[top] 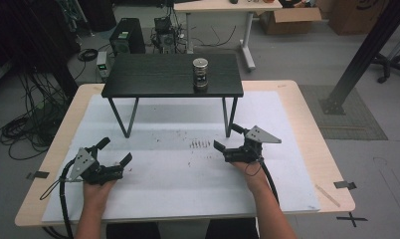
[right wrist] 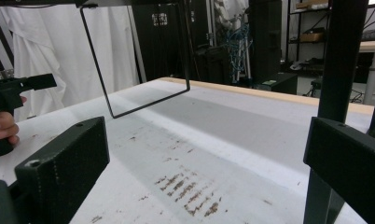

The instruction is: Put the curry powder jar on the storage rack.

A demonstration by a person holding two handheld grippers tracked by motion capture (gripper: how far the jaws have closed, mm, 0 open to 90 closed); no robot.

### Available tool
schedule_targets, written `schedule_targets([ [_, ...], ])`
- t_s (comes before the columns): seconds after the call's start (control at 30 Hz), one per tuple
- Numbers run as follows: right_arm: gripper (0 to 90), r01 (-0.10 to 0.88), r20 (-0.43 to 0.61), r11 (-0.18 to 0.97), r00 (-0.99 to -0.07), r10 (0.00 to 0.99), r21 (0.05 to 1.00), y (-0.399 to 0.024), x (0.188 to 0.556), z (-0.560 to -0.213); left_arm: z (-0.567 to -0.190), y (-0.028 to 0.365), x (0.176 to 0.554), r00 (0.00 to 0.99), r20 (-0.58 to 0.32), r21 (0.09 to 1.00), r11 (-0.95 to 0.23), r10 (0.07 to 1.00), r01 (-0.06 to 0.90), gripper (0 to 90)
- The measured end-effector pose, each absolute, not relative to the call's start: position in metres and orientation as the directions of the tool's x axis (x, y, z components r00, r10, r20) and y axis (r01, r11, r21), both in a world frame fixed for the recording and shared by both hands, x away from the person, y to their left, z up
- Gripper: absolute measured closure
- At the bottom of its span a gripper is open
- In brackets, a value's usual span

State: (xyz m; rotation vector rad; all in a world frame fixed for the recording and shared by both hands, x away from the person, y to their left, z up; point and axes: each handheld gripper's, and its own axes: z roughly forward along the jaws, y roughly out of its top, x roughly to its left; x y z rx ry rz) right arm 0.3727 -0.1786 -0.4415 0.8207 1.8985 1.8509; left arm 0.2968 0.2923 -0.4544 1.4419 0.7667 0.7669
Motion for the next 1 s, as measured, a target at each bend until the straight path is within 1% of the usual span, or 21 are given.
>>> schedule_targets([
  [0.2, 0.0, 0.161, 0.14, -0.025, -0.762, 0.633, 0.987, -0.178, 0.37, -0.45, -0.454, 0.292, 0.297, 0.555, 0.005, 1.0, -0.009, 0.832, 0.004, 0.2],
  [0.4, 0.0, 0.131, 0.128, -0.043, -0.76, 0.638, 0.99, -0.179, 0.366, -0.452, -0.454, 0.292, 0.297, 0.555, 0.006, 1.0, -0.009, 0.832, 0.004, 0.2],
  [0.43, 0.0, 0.102, 0.101, -0.036, -0.763, 0.639, 0.994, -0.179, 0.364, -0.453, -0.454, 0.292, 0.297, 0.555, 0.006, 1.0, -0.01, 0.832, 0.004, 0.2],
  [0.5, 0.0, 0.083, 0.083, -0.03, -0.766, 0.638, 0.996, -0.178, 0.362, -0.453, -0.454, 0.292, 0.297, 0.555, 0.002, 1.0, -0.007, 0.832, 0.005, 0.2],
  [0.6, 0.0, -0.007, -0.008, 0.003, -0.769, 0.64, 1.0, -0.175, 0.353, -0.455, -0.455, 0.292, 0.297, 0.555, 0.004, 1.0, -0.008, 0.832, 0.005, 0.2],
  [1.0, 0.0, -0.016, -0.012, 0.0, -0.767, 0.641, 1.0, -0.175, 0.352, -0.455, -0.455, 0.292, 0.297, 0.554, 0.002, 1.0, -0.006, 0.833, 0.006, 0.2],
])
